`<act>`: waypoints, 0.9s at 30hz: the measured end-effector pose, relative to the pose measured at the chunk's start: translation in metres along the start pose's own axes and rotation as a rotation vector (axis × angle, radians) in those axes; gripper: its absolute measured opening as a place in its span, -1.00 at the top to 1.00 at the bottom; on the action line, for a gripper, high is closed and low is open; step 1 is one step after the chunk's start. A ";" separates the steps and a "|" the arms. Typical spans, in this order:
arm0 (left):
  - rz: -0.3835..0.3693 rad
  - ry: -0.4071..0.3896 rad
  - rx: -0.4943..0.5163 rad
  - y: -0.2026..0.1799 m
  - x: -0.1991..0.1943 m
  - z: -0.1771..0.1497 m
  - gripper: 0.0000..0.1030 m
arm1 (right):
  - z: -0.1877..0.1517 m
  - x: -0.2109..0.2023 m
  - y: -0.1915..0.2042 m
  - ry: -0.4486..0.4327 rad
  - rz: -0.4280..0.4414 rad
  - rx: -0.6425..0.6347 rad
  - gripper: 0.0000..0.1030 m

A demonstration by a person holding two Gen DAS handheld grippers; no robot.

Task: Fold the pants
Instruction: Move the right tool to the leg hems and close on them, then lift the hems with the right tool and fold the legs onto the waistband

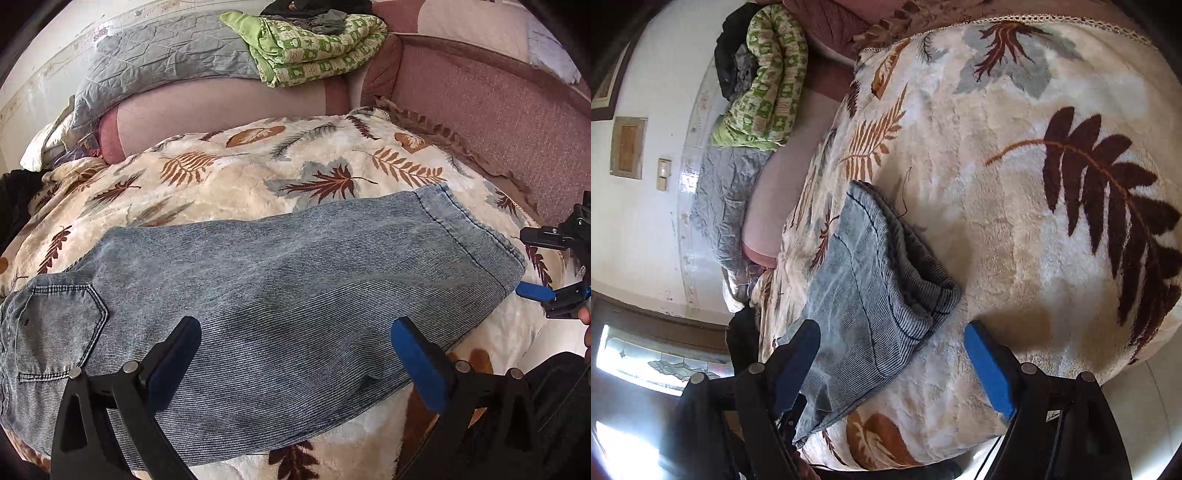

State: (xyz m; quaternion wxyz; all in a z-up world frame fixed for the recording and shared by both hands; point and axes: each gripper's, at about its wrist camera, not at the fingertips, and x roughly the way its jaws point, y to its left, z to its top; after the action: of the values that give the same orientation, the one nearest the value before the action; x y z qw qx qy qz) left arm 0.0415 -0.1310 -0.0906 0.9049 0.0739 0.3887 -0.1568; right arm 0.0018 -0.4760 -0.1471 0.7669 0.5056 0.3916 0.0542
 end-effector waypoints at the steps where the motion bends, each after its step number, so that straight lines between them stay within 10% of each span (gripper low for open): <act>1: -0.009 0.004 -0.006 0.002 0.000 -0.002 -0.99 | 0.001 0.000 0.001 -0.007 -0.003 0.003 -0.60; 12: -0.028 0.018 -0.039 0.011 0.002 -0.005 -0.99 | 0.015 0.011 -0.005 -0.005 -0.086 0.065 0.06; 27: 0.088 0.174 0.005 -0.021 0.056 0.017 -0.99 | 0.018 0.011 -0.002 -0.001 -0.113 -0.004 0.24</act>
State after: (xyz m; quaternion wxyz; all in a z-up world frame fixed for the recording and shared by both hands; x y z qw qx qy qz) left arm 0.0823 -0.1673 -0.1199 0.8736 0.1065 0.4617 -0.1108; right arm 0.0206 -0.4850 -0.1518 0.7699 0.4813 0.4190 0.0112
